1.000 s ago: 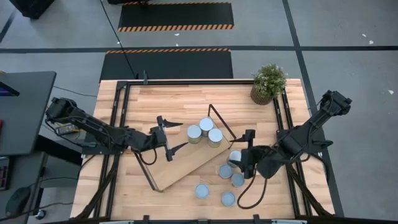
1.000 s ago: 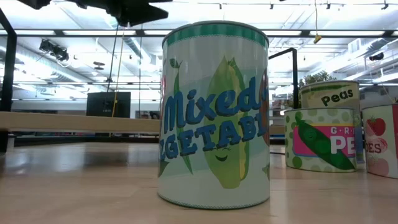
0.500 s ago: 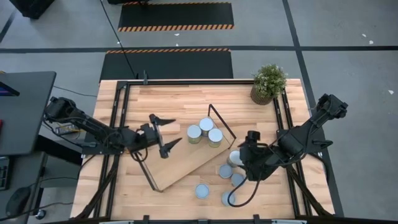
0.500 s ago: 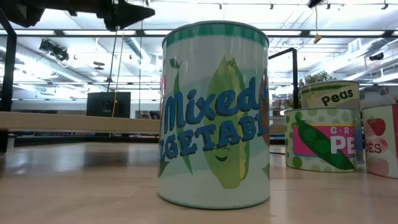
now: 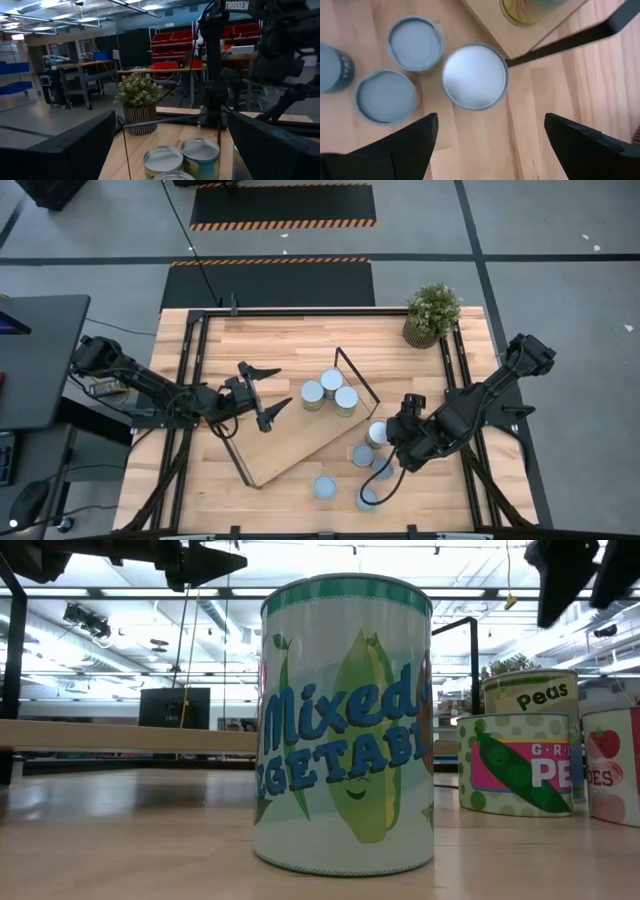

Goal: Pick and place cans onto a shelf
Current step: Put the large canned peas on the shelf

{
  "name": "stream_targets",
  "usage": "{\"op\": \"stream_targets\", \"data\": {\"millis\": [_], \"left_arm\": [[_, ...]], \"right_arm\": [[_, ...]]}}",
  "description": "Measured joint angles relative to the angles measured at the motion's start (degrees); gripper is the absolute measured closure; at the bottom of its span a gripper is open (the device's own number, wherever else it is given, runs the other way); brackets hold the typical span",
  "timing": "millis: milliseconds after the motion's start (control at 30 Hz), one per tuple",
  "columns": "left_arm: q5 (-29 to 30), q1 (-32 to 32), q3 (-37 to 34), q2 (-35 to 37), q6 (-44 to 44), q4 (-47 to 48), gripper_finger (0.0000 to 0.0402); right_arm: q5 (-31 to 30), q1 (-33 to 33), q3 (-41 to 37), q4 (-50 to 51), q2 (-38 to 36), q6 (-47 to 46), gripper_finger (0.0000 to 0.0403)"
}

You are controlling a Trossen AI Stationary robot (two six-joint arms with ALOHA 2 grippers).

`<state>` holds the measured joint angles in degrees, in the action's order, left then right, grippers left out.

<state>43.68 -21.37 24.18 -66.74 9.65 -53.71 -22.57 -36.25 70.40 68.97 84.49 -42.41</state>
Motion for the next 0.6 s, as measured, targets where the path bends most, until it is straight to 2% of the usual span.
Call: {"op": "stream_targets", "data": {"millis": [200,433,600], "left_arm": [[-0.01,0.04,0.02,0.0,-0.02,0.86,0.0013],[-0.01,0.02,0.04,0.0,-2.59,3.05,0.0013],[0.0,0.02,0.04,0.0,-2.73,3.1,0.0013]], "right_arm": [[1.84,2.32,-4.16,-3.09,-0.5,-1.3,0.0019],[8.93,5.31,-11.13,-12.34,-0.22,1.52,0.0005],[9.4,7.48,-14.58,-18.96,-0.22,4.69,0.0004]]}}
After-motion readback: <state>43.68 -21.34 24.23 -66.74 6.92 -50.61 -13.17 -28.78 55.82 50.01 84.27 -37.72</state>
